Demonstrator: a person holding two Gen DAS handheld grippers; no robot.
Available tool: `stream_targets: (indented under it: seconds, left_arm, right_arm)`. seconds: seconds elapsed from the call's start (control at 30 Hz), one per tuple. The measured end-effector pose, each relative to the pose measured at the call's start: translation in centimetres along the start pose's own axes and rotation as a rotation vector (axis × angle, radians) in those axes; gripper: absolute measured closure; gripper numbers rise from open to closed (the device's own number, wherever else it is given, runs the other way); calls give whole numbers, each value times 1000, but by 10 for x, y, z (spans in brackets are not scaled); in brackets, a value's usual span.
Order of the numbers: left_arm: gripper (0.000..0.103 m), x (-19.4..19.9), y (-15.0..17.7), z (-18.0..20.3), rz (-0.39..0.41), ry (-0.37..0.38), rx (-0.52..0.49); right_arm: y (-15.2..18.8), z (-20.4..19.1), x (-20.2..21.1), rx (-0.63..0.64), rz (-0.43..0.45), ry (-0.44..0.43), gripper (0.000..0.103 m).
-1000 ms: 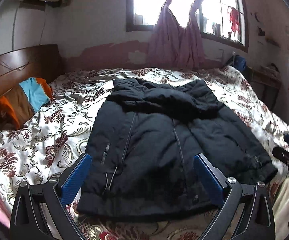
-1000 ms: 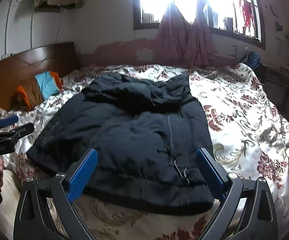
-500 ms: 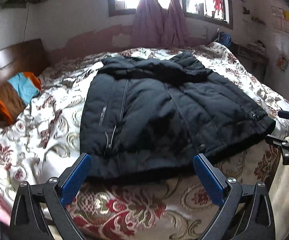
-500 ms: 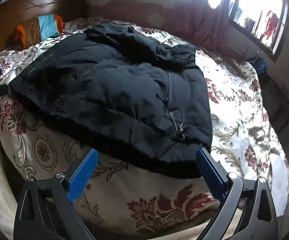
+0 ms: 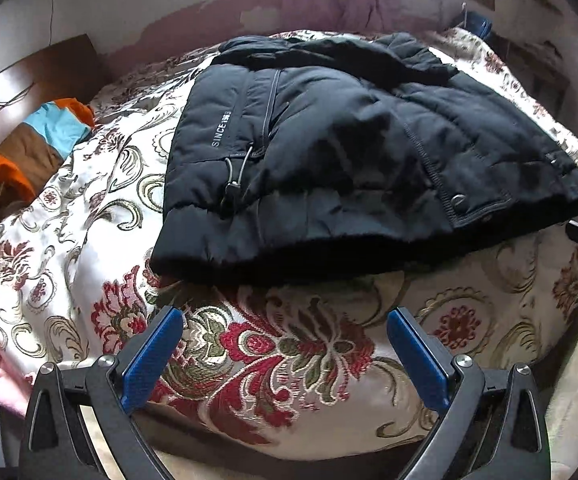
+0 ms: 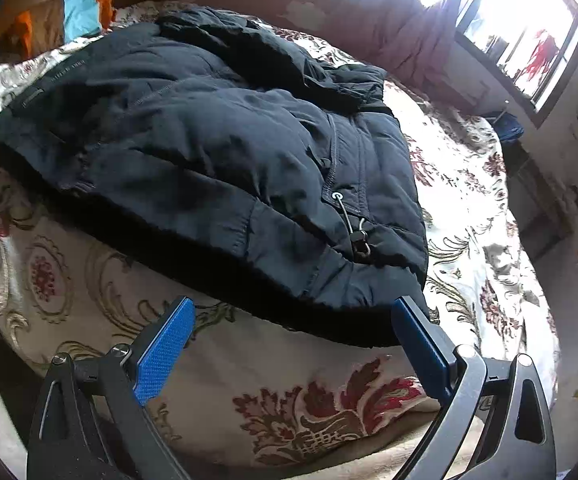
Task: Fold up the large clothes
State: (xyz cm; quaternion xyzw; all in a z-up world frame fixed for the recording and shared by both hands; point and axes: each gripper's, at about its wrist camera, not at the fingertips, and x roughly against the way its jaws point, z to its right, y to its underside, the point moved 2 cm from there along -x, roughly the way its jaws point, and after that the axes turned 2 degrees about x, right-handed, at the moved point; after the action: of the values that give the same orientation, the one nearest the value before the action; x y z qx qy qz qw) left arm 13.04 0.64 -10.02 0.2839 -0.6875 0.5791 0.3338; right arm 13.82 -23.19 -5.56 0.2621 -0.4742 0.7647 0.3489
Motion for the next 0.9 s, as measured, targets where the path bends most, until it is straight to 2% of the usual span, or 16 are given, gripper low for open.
stream_targets:
  seconds: [0.27, 0.4, 0.53, 0.73, 0.8, 0.9]
  left_arm:
    - [1, -16, 5, 15, -45, -29, -74]
    - [1, -18, 3, 20, -32, -58, -97]
    - [1, -17, 1, 18, 6, -124, -88]
    - [1, -10, 2, 20, 47, -122, -99]
    - [1, -9, 3, 25, 51, -115, -118]
    - [1, -9, 3, 33, 61, -108, -152]
  right_arm:
    - [1, -19, -11, 76, -27, 39, 7]
    - [1, -37, -21, 160, -32, 115, 7]
    - [-1, -46, -22, 196, 22, 213, 7]
    - [-6, -47, -28, 207, 99, 288, 7]
    - [-9, -42, -29, 195, 127, 301, 7]
    - [-15, -31, -25, 149, 207, 263, 7]
